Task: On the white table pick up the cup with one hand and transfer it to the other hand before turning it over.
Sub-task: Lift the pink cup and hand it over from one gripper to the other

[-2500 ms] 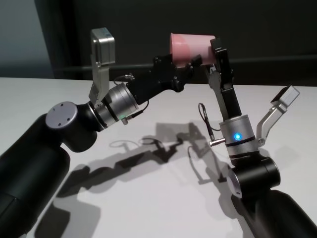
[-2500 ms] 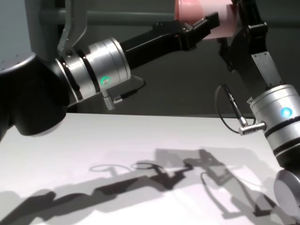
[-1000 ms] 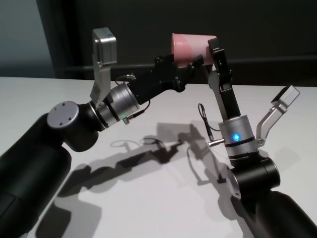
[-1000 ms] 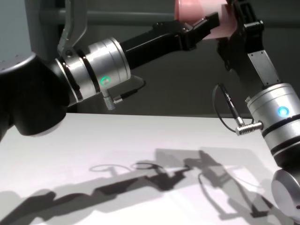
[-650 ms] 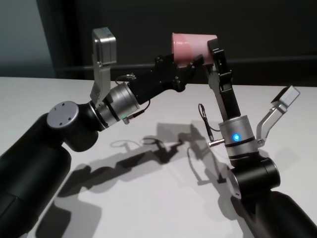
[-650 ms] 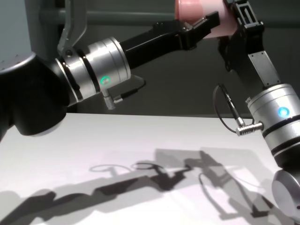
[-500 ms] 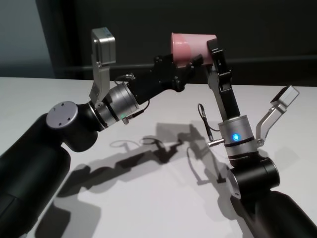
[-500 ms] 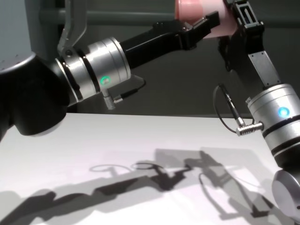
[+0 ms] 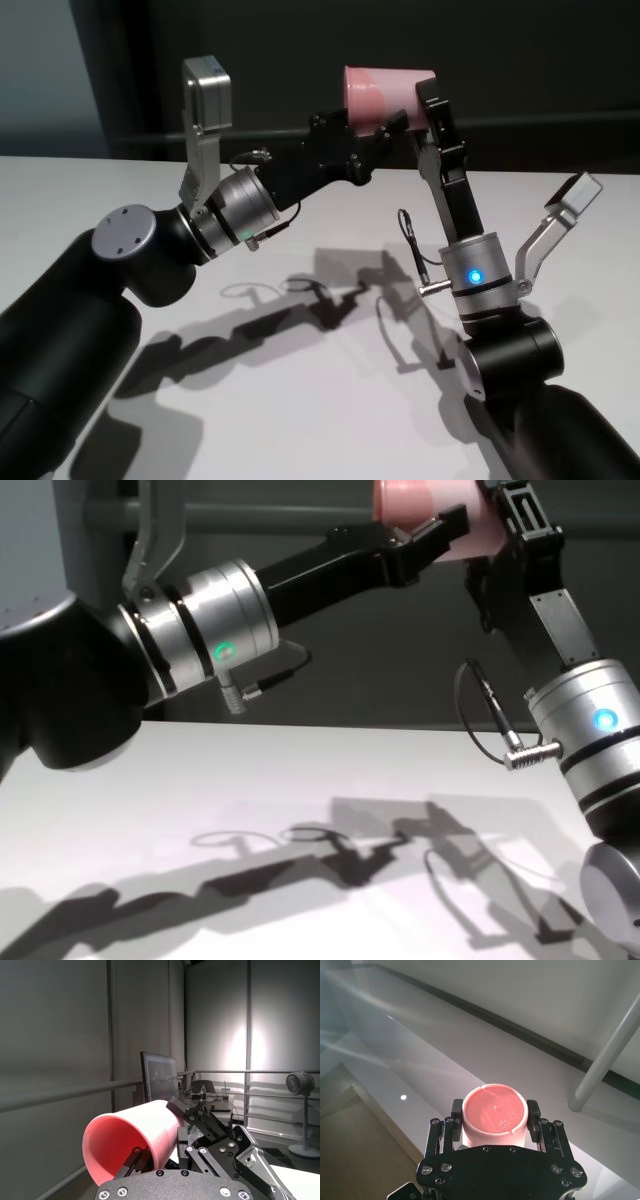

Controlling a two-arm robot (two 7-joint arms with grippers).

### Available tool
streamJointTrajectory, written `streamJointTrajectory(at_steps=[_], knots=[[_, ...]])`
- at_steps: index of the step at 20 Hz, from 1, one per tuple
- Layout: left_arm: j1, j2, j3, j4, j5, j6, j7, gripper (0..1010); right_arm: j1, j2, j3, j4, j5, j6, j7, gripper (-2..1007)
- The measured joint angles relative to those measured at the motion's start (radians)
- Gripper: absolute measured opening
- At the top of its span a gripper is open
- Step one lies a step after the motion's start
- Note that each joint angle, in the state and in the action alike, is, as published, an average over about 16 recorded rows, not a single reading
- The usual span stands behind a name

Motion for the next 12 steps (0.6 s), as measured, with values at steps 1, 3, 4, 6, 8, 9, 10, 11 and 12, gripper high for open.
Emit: streamJointTrajectory(at_steps=[1, 3, 4, 6, 8, 9, 10, 11, 12], knots=[[0.000, 0.000, 0.000, 0.000, 0.000, 0.000, 0.000, 201, 0.000, 0.000, 0.000, 0.000, 0.000, 0.000, 0.000, 738], [0.000, 0.000, 0.000, 0.000, 0.000, 0.000, 0.000, 209, 0.000, 0.000, 0.000, 0.000, 0.000, 0.000, 0.001, 738], [0.000, 0.000, 0.000, 0.000, 0.000, 0.000, 0.000, 215, 0.000, 0.000, 0.000, 0.000, 0.000, 0.001, 0.001, 738], [0.000, 0.000, 0.000, 0.000, 0.000, 0.000, 0.000, 235, 0.000, 0.000, 0.000, 0.000, 0.000, 0.001, 0.001, 738], [0.000, 0.000, 0.000, 0.000, 0.000, 0.001, 0.001, 264, 0.000, -0.001, 0.000, 0.000, 0.000, 0.001, 0.002, 738], [0.000, 0.000, 0.000, 0.000, 0.000, 0.001, 0.001, 282, 0.000, -0.001, 0.000, 0.000, 0.000, 0.001, 0.002, 738], [0.000, 0.000, 0.000, 0.000, 0.000, 0.001, 0.001, 302, 0.000, -0.001, 0.000, 0.000, 0.000, 0.001, 0.002, 738], [0.000, 0.000, 0.000, 0.000, 0.000, 0.001, 0.001, 325, 0.000, -0.001, 0.000, 0.000, -0.001, 0.001, 0.002, 738], [0.000, 0.000, 0.000, 0.000, 0.000, 0.001, 0.001, 352, 0.000, -0.001, 0.000, 0.000, -0.001, 0.001, 0.003, 738]])
